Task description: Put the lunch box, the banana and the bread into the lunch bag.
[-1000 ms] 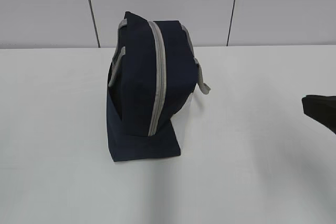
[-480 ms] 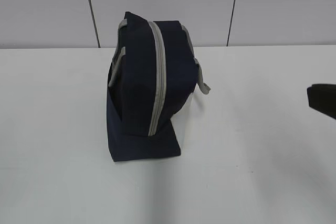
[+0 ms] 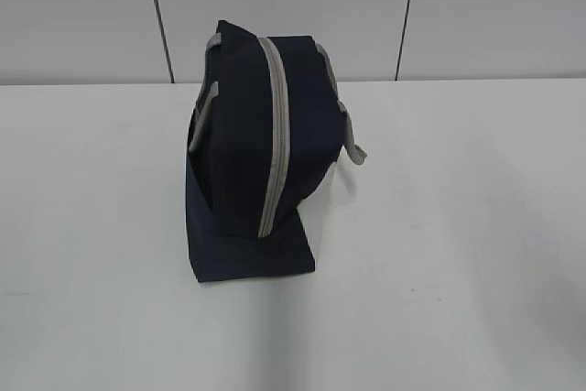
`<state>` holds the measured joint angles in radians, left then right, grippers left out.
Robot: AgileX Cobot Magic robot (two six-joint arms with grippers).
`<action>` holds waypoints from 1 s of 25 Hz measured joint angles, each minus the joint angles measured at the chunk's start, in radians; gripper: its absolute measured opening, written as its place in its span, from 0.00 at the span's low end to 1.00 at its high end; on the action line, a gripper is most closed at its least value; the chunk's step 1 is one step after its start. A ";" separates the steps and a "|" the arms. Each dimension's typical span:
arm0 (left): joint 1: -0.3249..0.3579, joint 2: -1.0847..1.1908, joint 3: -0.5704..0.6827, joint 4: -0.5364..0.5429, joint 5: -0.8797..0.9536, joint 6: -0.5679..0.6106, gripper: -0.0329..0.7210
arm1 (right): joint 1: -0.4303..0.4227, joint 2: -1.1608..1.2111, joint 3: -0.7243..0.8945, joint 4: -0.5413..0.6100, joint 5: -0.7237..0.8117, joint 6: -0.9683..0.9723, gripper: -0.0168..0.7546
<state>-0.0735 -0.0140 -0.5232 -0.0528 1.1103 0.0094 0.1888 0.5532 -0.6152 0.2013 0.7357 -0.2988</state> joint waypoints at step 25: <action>0.000 0.000 0.000 0.000 -0.001 0.000 0.38 | -0.252 -0.492 0.090 -0.221 0.447 0.227 0.67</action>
<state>-0.0735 -0.0140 -0.5232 -0.0528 1.1090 0.0094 -0.0636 0.0608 -0.5252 -0.0197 1.1829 -0.0717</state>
